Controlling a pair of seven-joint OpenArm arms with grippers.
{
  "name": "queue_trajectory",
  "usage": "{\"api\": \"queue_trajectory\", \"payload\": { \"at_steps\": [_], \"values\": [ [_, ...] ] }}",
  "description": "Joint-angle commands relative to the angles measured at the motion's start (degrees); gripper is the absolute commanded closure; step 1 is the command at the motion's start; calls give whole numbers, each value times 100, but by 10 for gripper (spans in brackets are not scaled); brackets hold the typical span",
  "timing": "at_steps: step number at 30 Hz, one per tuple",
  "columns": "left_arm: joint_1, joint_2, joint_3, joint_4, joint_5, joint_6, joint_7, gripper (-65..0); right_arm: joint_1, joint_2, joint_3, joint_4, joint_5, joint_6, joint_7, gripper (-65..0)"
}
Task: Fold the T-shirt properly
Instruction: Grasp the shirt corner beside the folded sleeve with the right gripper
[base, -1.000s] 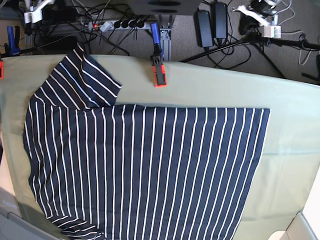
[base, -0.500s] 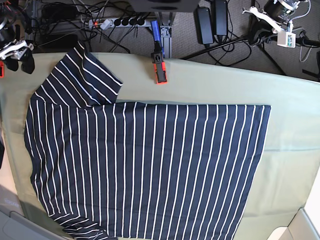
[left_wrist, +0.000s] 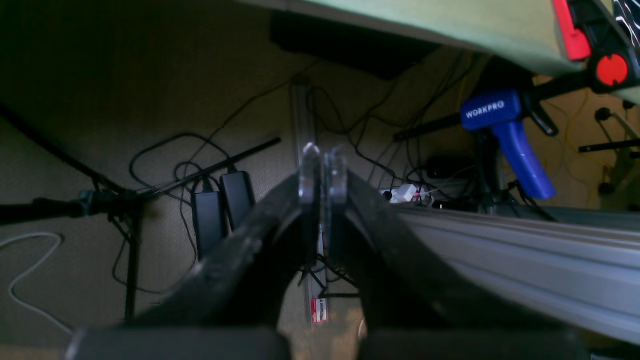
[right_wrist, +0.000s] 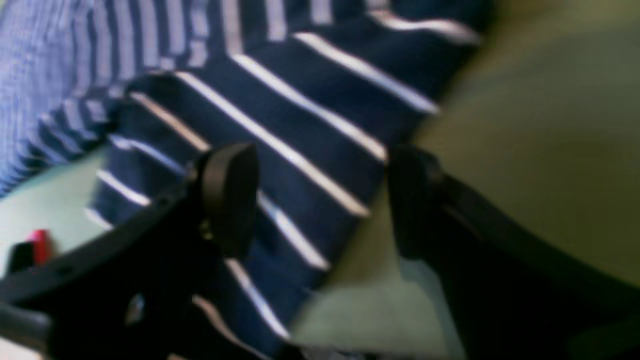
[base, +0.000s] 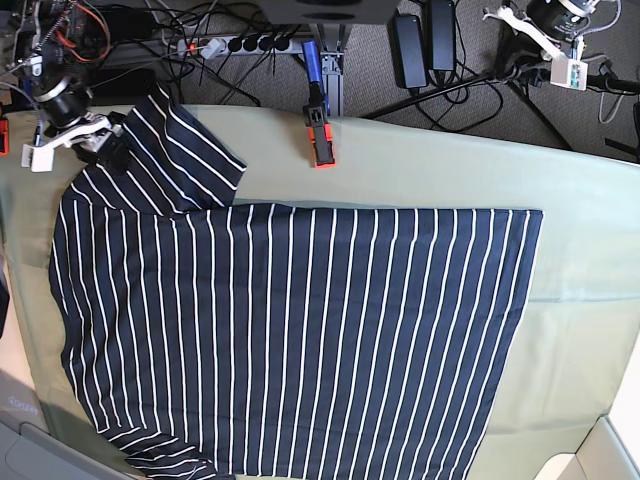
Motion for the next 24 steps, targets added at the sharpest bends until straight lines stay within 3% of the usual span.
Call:
{"api": "queue_trajectory", "payload": {
  "at_steps": [1, 7, 12, 14, 17, 18, 24],
  "values": [
    [81, -37, -42, 74, -50, -85, -87, -22, -39, -63, -76, 26, 20, -210, -205, -409],
    [76, -37, -42, 76, -55, -83, -92, -22, -55, -621, -210, 33, 20, -205, -398, -409],
    [59, -42, -146, 190, -210, -81, -92, -22, -57, -861, -210, 94, 20, -208, -409, -402],
    [26, -59, -321, 291, -280, -83, -125, -22, -57, -876, -210, 138, -28, -208, -387, -321],
    [-125, -179, -658, 378, -317, -81, -131, -22, -55, -872, -208, 140, -236, -208, -144, -58],
    [-197, -249, -778, 380, -341, -81, -111, -22, -55, -872, -208, 140, -249, -208, -133, 0],
    [-723, -721, -1235, 380, -651, -81, 192, -22, -55, -874, -208, 140, -828, -208, -103, 0]
  ]
}}
